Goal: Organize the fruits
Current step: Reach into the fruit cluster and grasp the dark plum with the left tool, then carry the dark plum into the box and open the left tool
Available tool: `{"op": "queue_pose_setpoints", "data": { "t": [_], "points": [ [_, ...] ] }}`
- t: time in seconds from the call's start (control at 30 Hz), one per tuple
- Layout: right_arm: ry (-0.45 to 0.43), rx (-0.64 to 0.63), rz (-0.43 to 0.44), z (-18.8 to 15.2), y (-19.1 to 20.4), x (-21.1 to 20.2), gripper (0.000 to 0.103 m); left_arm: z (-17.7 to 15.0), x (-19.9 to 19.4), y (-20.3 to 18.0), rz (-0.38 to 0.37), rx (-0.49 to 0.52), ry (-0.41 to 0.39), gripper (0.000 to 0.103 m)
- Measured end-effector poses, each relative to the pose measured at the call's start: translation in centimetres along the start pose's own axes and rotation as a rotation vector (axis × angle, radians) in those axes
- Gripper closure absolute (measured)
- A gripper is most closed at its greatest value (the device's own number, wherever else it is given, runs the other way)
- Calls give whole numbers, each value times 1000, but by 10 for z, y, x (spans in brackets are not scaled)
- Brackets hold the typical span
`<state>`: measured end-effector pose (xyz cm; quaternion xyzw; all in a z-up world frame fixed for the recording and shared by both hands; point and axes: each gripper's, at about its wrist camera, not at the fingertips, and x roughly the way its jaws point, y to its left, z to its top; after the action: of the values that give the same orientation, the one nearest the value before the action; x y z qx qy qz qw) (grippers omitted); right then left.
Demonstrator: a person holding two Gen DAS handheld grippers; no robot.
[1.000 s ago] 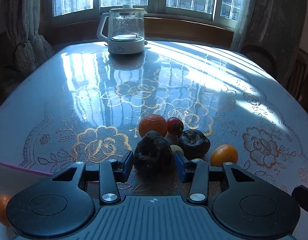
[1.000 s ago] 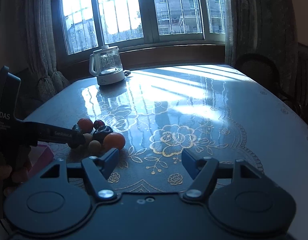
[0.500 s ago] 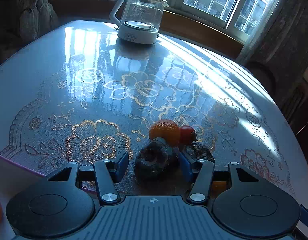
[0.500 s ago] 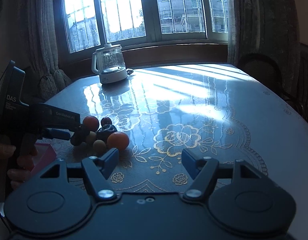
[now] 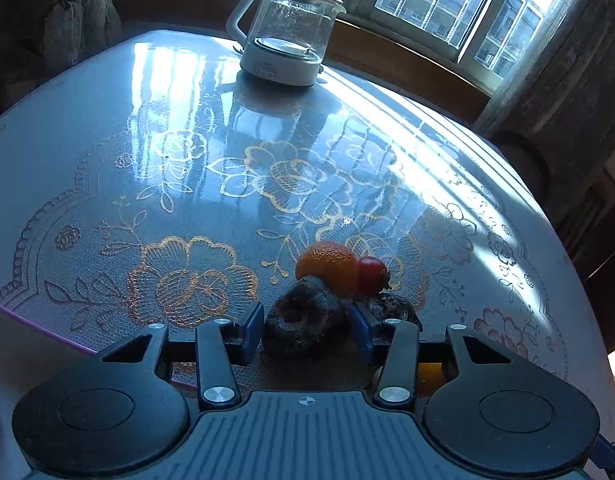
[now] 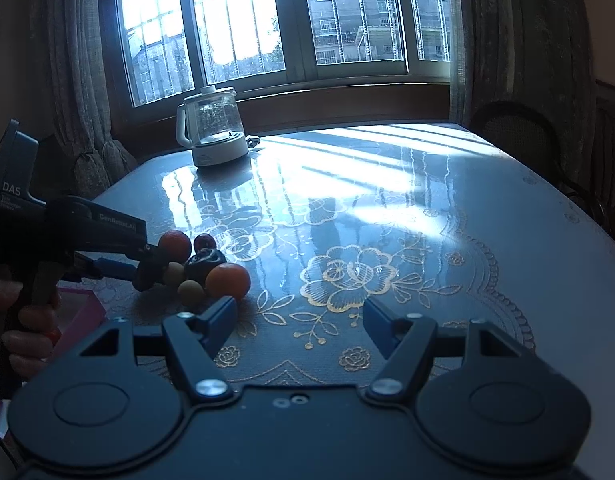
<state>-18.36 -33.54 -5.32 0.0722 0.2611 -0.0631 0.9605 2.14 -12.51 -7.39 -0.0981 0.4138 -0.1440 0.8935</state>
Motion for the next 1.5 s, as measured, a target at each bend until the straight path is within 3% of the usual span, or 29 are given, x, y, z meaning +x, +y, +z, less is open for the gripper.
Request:
{"op": "queue_pose_setpoints", "data": {
  "t": [0.1,0.13,0.17,0.2,0.27,0.4,0.53,0.67,0.93,1.2,1.33,1.5],
  "points": [
    [-2,2,0,0,1,1,33,0,-2,0,-6,5,2,58],
    [-3,2,0,0,1,1,33,0,-5,0,-12,15,-9,62],
    [-4,2,0,0,1,1,34,1,-10,-2,-19,37,-39,75],
    [-6,2,0,1,1,1,34,2,-12,-4,-20,51,-48,78],
    [-7,2,0,1,1,1,34,7,-11,-2,-53,35,-23,78],
    [-7,-4,5,1,3,1,33,7,-11,-4,-46,64,-23,78],
    [-14,-13,9,2,4,0,30,5,-8,3,15,68,7,77],
    [-21,-10,12,2,4,-1,29,7,-7,8,-10,64,27,76],
    [-27,-5,12,3,4,0,29,9,-10,9,-26,51,24,77],
    [-36,-12,25,7,11,-3,29,20,-45,16,-35,73,-39,77],
    [-45,-30,45,11,22,-5,29,23,-86,42,6,104,-100,77],
    [-52,-42,79,13,41,-4,29,11,-110,110,149,74,-70,77]
  ]
}}
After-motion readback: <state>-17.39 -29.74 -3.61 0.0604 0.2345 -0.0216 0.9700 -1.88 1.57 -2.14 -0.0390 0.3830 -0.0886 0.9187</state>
